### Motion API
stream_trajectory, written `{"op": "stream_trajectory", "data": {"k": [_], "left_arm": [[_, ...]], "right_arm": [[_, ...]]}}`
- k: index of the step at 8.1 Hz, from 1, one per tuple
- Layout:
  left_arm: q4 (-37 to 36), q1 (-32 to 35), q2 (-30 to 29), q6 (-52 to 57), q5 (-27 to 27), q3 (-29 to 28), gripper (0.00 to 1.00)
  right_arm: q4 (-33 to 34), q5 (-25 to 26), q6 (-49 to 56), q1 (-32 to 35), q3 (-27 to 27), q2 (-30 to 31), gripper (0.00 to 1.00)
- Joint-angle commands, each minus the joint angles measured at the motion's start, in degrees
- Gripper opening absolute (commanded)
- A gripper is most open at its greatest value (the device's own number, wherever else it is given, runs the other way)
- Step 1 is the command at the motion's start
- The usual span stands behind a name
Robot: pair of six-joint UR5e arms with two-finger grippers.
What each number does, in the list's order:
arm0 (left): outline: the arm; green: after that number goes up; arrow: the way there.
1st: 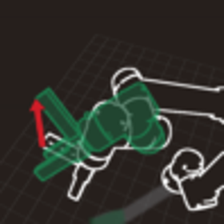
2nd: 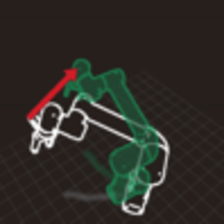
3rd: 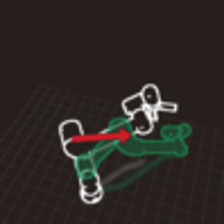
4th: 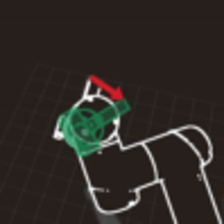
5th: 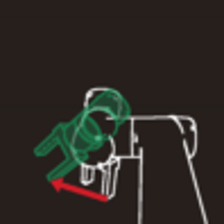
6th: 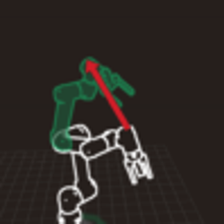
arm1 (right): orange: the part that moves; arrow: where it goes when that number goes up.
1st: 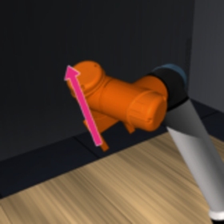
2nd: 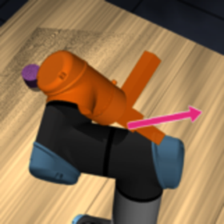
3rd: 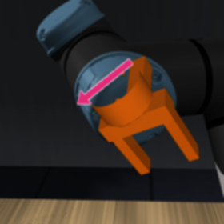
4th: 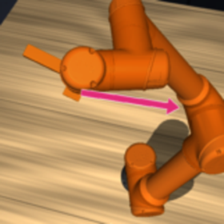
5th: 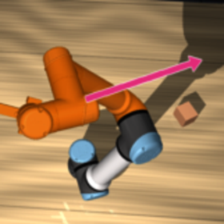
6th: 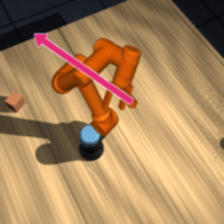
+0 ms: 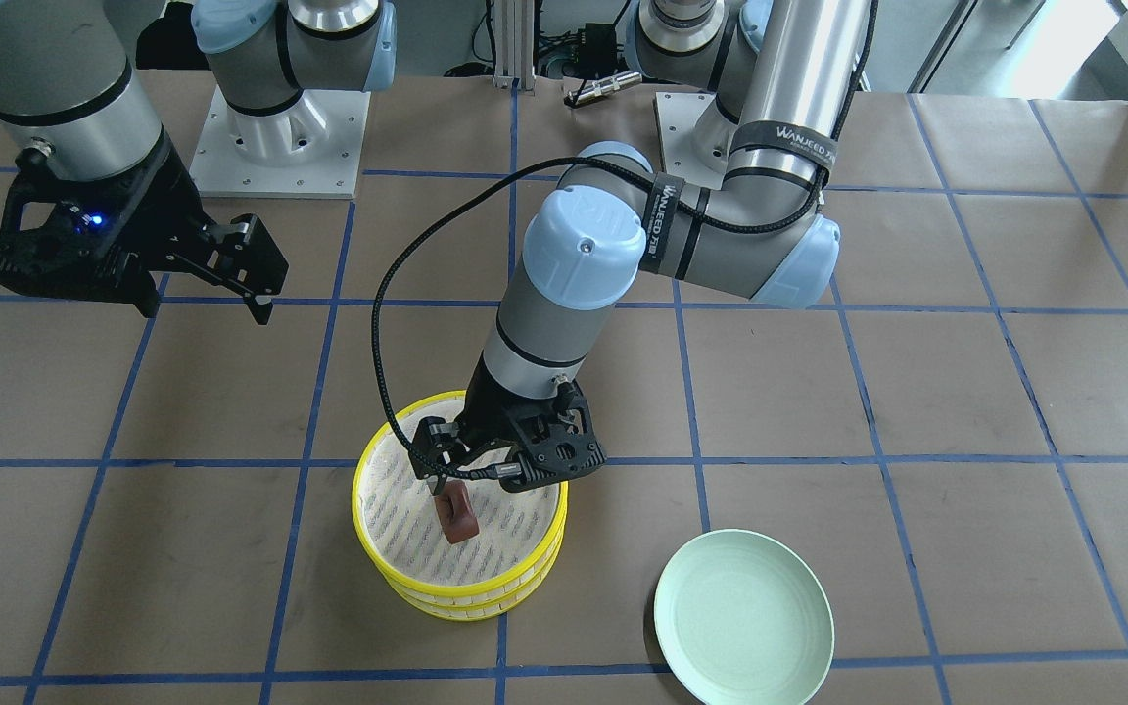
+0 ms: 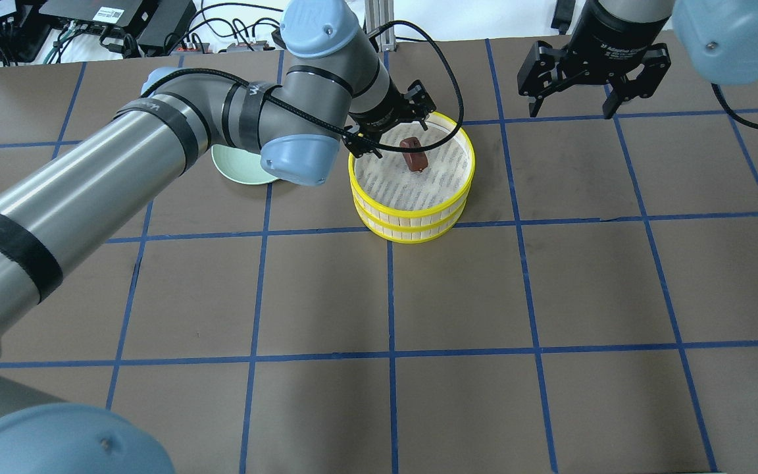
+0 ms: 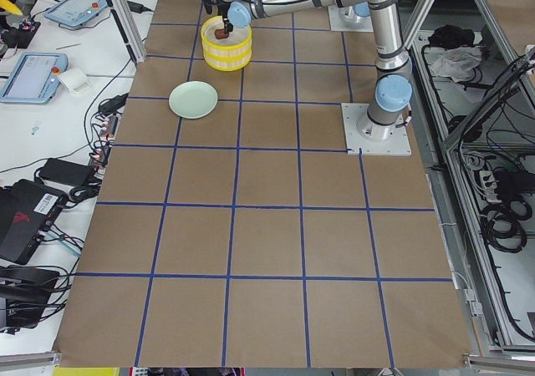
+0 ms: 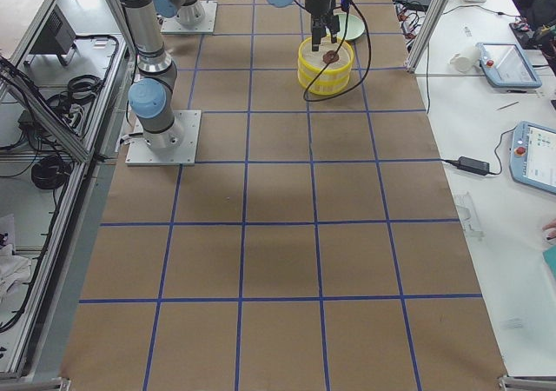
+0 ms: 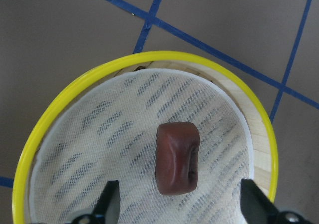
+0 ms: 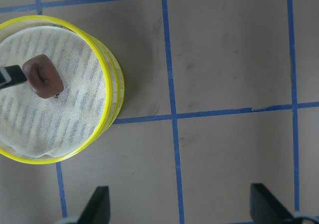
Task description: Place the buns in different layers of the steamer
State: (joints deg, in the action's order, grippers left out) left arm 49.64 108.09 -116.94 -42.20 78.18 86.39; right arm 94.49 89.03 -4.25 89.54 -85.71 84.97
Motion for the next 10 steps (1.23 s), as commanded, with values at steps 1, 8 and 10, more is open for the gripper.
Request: {"op": "stream_trajectory", "data": {"k": [1, 8, 10], "left_arm": [[12.78, -2.6, 6.18, 9.0, 9.3, -0.52, 1.0], [33.33, -17.66, 15.69, 31.3, 15.08, -0.09, 1.0], [33.93, -18.27, 18.75, 31.39, 15.59, 0.26, 1.0]], "right_arm": [[0.0, -0.35, -0.32, 0.02, -0.16, 0.02, 1.0], [-2.19, -2.09, 1.0, 2.29, -1.3, 2.39, 1.0], [-2.04, 0.26, 2.05, 2.3, -1.3, 2.21, 1.0]]}}
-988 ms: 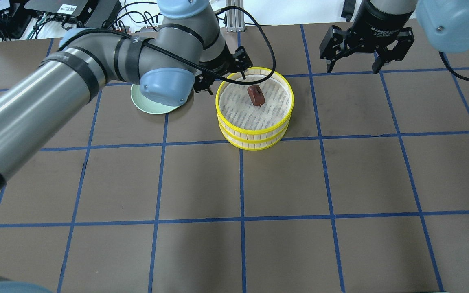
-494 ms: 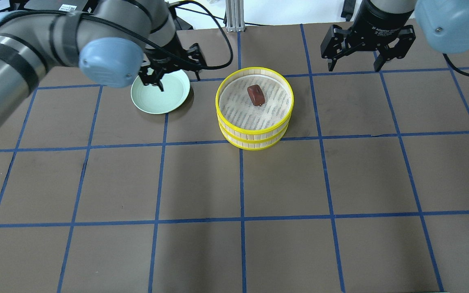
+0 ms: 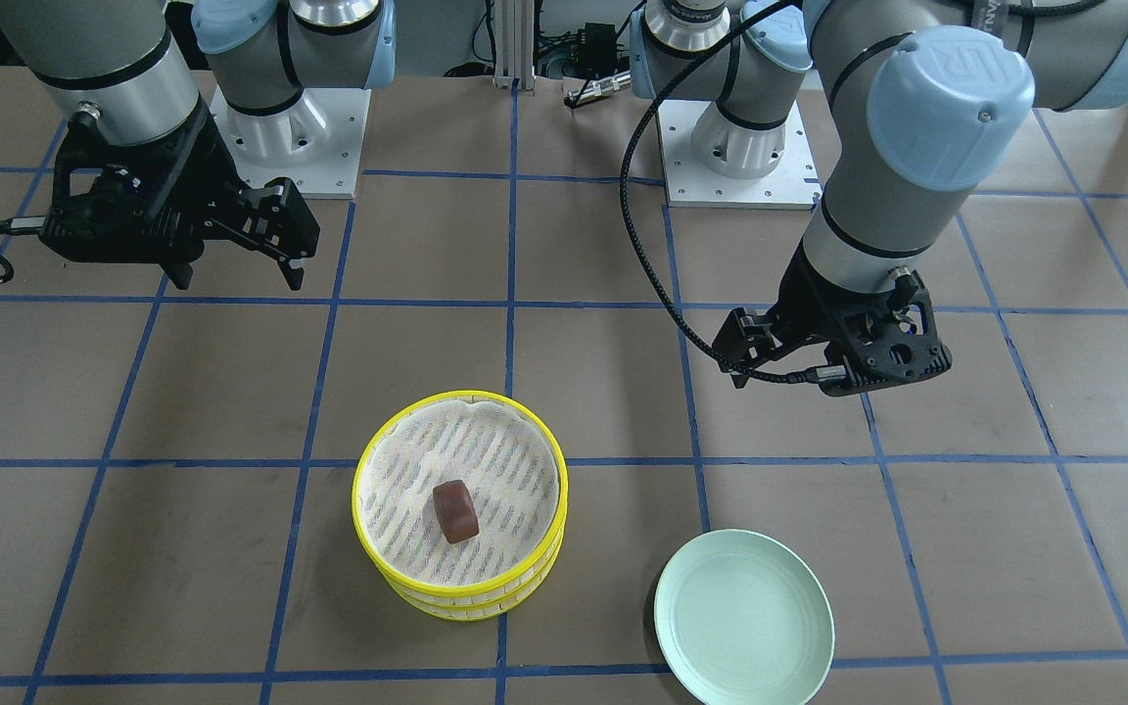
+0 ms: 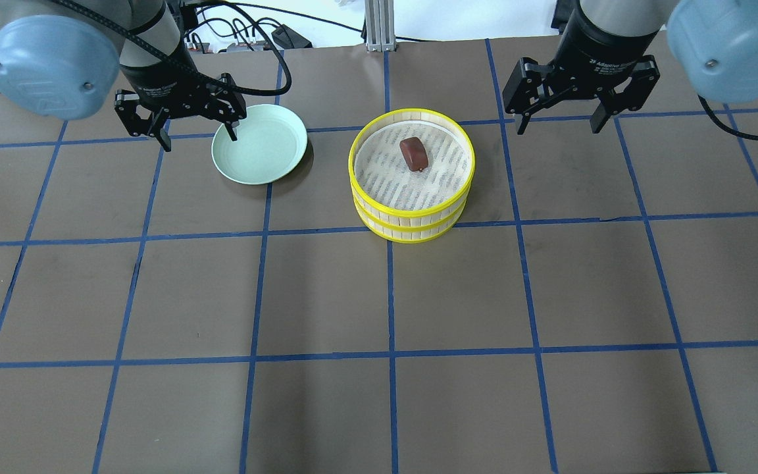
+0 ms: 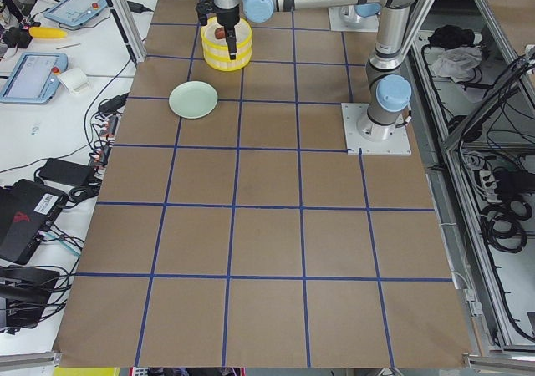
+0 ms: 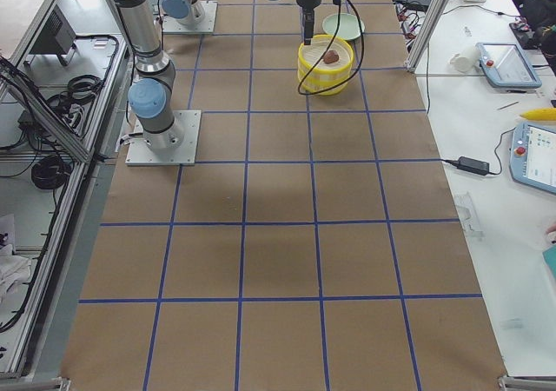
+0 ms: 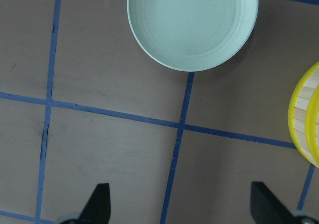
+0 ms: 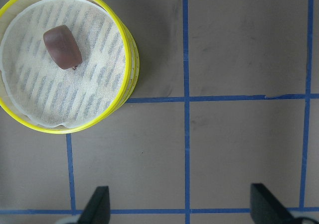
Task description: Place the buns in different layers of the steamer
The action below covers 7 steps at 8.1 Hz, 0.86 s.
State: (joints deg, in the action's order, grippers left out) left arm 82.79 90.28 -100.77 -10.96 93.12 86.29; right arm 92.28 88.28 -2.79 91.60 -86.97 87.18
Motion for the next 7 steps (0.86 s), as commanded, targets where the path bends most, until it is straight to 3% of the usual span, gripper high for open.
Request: {"op": "stream_trajectory", "data": {"k": [1, 7], "left_arm": [[1.92, -0.89, 3.9, 0.15, -0.21, 0.45, 1.0], [2.37, 3.22, 5.76, 0.06, -3.83, 1.07, 1.0]], "right_arm": [[5.23, 1.02, 1.03, 0.42, -0.04, -0.6, 1.0], [10.81, 1.54, 5.43, -0.28, -0.66, -0.6, 1.0]]}}
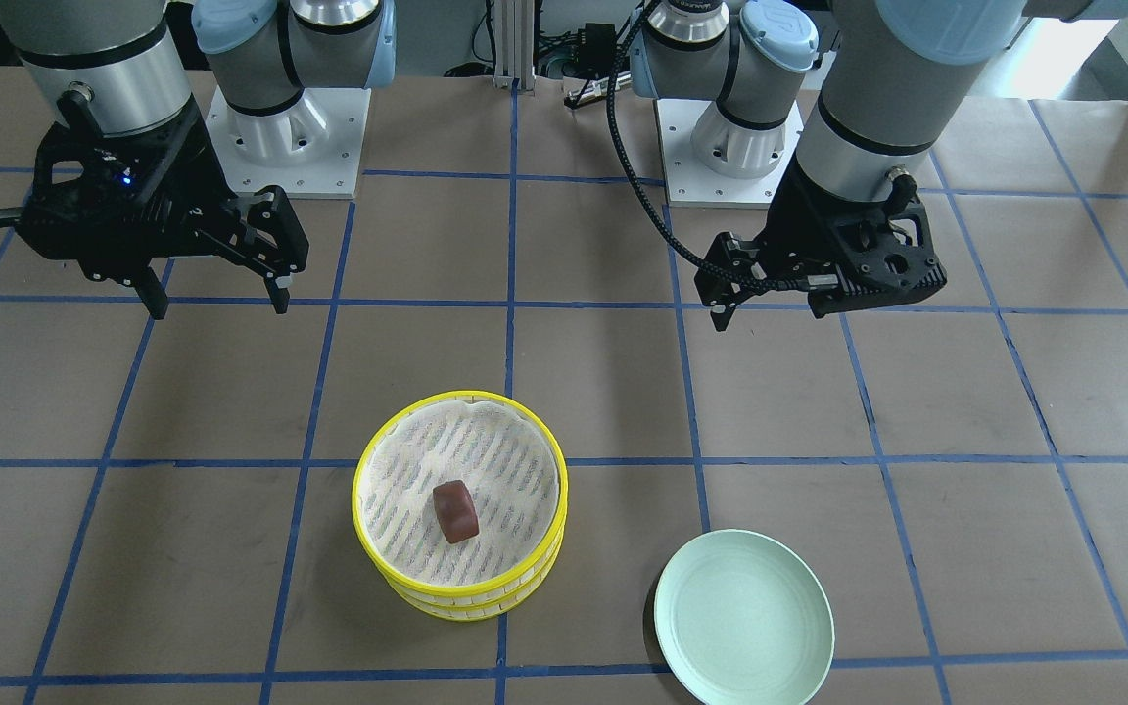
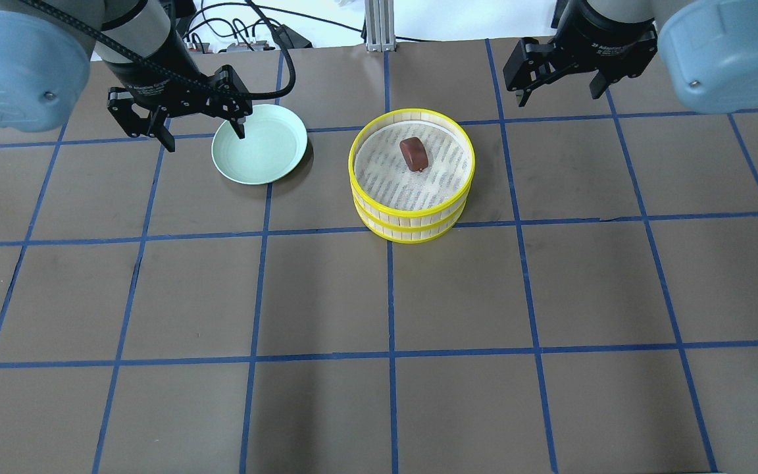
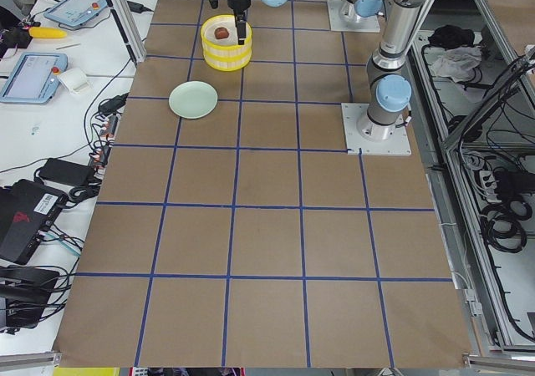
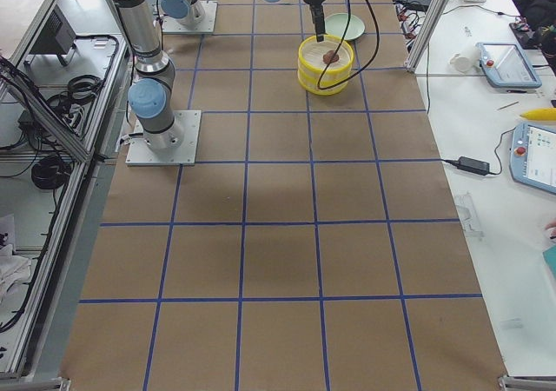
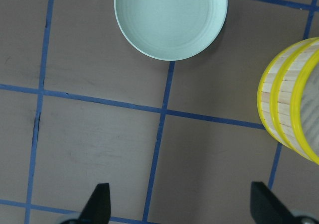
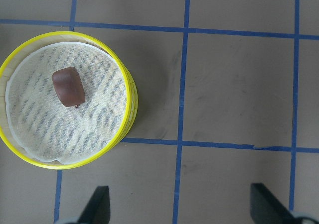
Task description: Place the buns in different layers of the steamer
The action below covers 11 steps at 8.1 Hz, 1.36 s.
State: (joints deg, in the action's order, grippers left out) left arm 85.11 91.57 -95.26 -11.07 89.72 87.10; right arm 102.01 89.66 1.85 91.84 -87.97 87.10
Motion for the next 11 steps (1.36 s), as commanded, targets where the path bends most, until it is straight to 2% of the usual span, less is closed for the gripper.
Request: {"op": "stream_trajectory", "data": {"k": [1, 7, 11], "left_arm": [[-0.03, 2.12, 0.25, 0.17, -0.51, 0.79, 1.0], [-0.03, 1.95, 0.86, 0.17, -0.25, 1.5, 1.0], [-0.03, 1.77, 0.86, 0.26, 0.28, 1.58, 1.0]], "right_arm": [[1.35, 0.43, 0.79, -1.3, 0.43, -0.52, 1.0], [0.47, 0.61, 1.14, -1.05, -0.18, 0.0, 1.0], [0.74, 0.35, 0.44, -1.05, -0.09, 4.57, 1.0]]}}
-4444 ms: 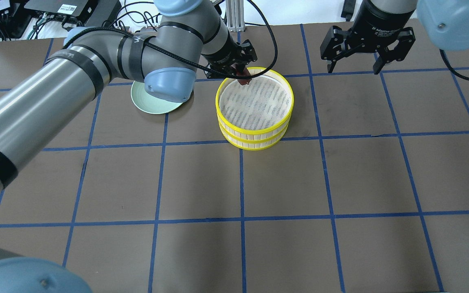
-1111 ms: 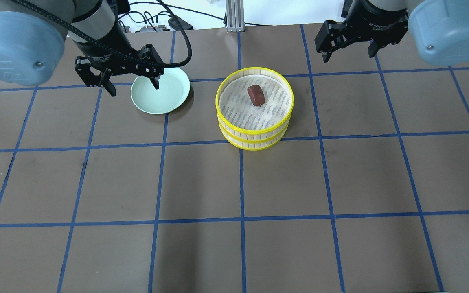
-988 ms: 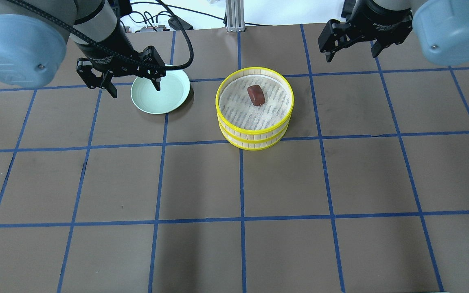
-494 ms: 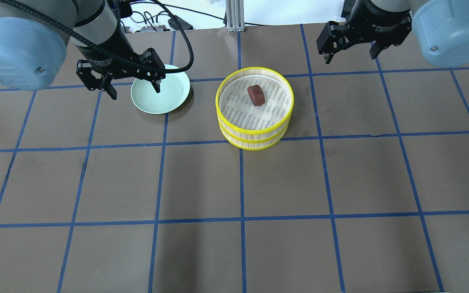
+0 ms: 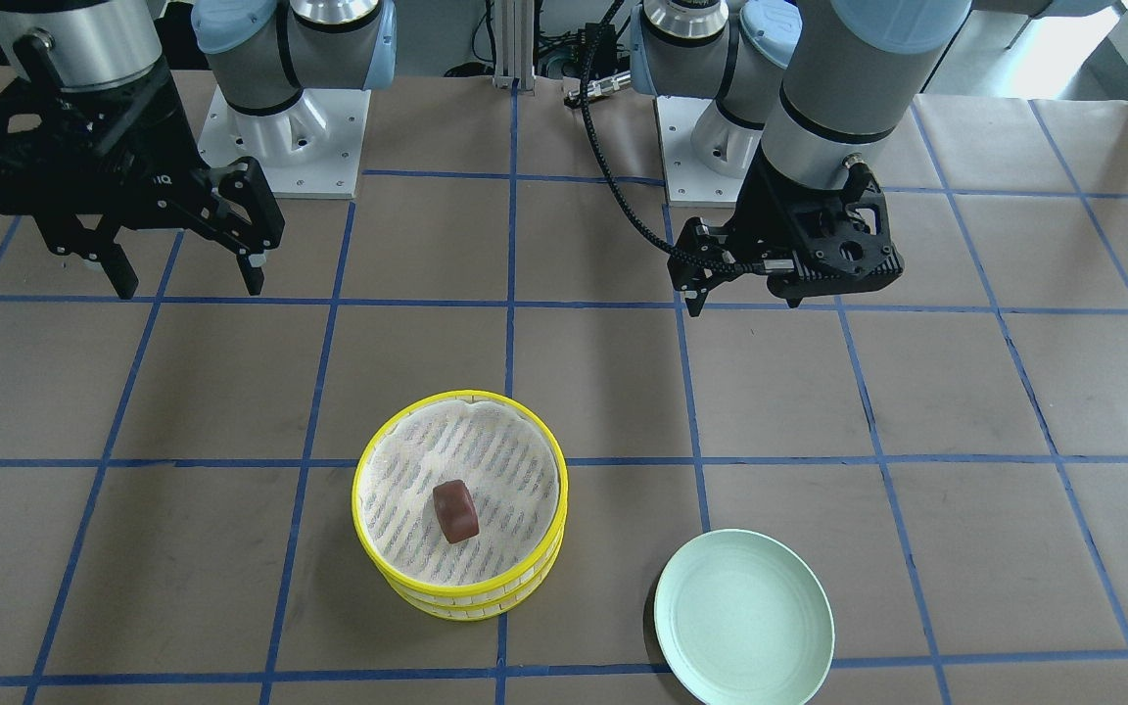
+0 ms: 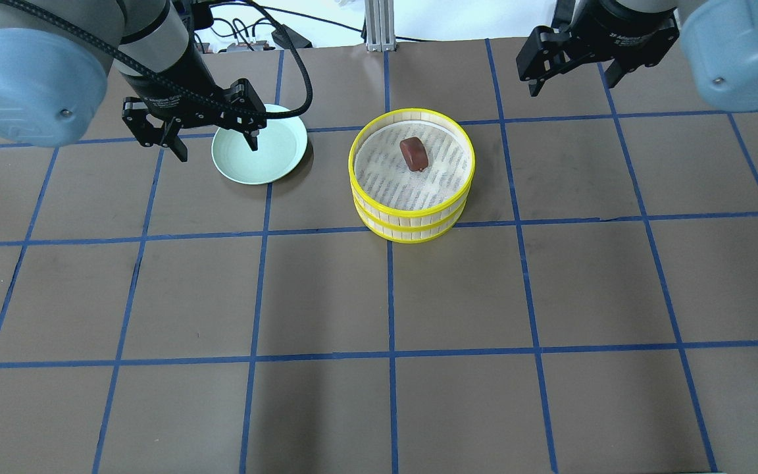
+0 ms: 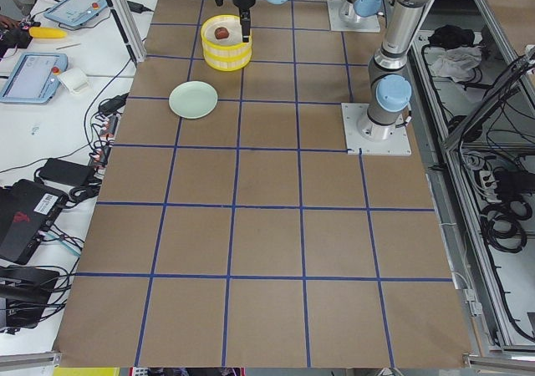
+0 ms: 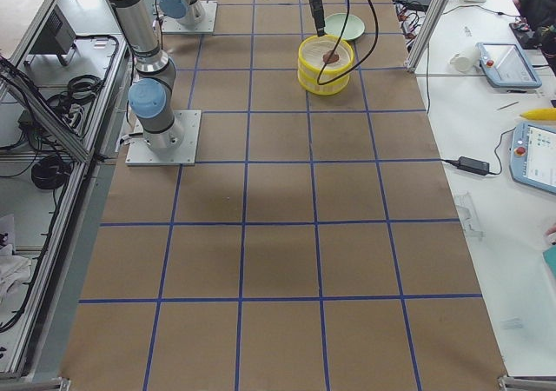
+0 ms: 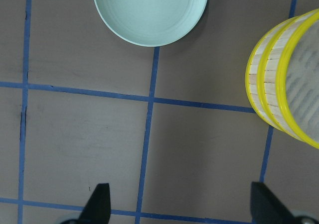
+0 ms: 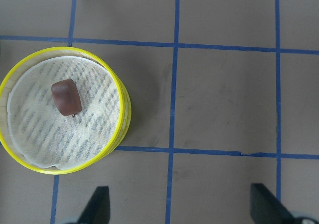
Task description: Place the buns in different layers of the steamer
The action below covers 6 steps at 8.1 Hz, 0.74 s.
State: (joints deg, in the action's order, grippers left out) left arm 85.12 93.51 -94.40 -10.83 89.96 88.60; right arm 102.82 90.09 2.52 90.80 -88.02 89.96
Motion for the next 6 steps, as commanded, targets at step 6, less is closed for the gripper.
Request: {"op": "stream_trajectory", "data": {"k": [6], "left_arm": [[0.13, -0.43, 0.09, 0.02, 0.39, 0.08, 1.0]], "right_arm": [[-3.76, 2.98, 0.47, -0.09, -0.04, 0.31, 1.0]]}}
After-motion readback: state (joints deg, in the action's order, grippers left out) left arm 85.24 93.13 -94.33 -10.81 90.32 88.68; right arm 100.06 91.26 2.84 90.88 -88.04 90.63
